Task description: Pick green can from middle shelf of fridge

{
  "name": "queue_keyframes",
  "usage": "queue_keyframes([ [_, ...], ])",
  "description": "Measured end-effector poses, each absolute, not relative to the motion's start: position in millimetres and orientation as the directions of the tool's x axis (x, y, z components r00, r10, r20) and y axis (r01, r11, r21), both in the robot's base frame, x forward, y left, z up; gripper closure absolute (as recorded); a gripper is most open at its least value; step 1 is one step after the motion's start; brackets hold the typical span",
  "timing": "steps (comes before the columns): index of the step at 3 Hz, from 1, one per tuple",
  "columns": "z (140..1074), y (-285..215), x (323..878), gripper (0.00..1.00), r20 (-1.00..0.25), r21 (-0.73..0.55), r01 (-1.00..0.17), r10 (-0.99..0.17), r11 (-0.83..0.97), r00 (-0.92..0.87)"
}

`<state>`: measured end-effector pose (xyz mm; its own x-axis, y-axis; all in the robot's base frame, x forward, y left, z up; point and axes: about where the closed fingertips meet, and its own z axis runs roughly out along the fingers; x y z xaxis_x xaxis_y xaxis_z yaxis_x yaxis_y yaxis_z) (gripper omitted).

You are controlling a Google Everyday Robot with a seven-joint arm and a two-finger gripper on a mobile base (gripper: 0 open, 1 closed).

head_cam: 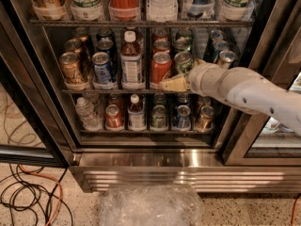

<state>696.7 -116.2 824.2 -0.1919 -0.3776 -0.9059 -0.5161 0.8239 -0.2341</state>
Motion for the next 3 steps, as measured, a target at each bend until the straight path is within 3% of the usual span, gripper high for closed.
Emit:
queue_keyframes([
  [1,824.2,-116.2,696.7,0.88,-0.906,-0.234,-0.516,-0.378,0.824,-0.192],
  [2,824.2,-116.2,696.7,1.0,-0.906,-0.234,-0.516,-0.378,0.824,-0.192],
  [3,824.3,-116.1,696.6,1.0,-0.906,-0.234,-0.516,-0.378,0.824,-0.192],
])
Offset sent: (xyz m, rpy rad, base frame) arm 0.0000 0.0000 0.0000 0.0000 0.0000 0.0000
